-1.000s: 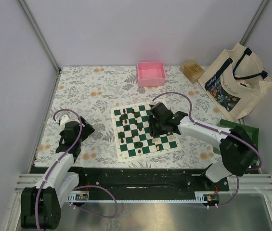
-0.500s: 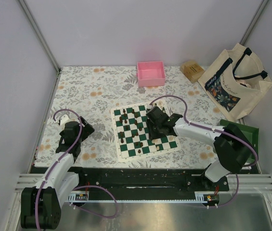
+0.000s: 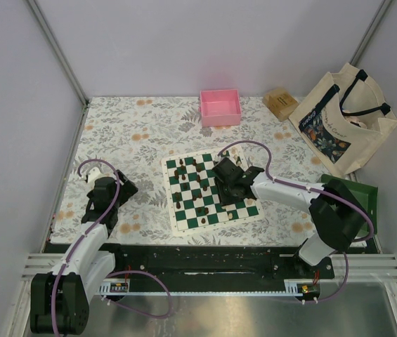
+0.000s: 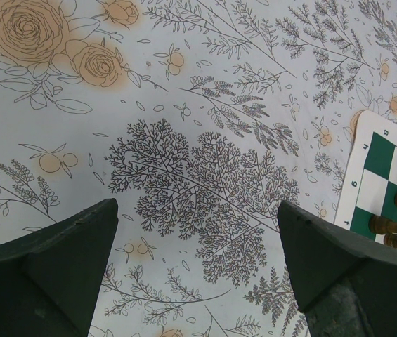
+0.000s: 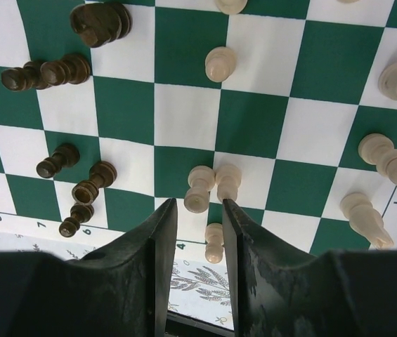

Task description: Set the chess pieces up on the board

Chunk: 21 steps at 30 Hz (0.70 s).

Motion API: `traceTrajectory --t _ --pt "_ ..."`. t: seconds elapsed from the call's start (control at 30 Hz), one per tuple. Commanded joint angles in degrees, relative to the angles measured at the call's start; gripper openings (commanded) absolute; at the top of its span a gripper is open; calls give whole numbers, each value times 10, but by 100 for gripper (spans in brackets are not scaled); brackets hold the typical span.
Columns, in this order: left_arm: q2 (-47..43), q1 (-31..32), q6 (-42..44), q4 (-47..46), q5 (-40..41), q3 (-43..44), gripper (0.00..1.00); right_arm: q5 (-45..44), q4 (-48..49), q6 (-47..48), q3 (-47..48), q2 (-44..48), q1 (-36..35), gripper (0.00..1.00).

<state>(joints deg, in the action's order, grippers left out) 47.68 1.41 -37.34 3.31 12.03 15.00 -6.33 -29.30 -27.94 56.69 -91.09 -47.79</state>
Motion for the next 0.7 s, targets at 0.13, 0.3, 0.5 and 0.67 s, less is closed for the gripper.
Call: traceTrajectory --t 0.13,0.3,0.5,0.67 --pt "-5 -1 3 -24 3 14 99 -4 -3 -4 26 -9 -13 40" --pt "-5 -1 3 -24 3 14 99 1 -1 -3 27 -15 -14 40" --pt "-5 -1 3 -23 3 14 99 4 0 -2 33 -23 -14 35" --pt "-3 0 3 -23 2 15 99 4 -1 -1 35 -22 -14 28"
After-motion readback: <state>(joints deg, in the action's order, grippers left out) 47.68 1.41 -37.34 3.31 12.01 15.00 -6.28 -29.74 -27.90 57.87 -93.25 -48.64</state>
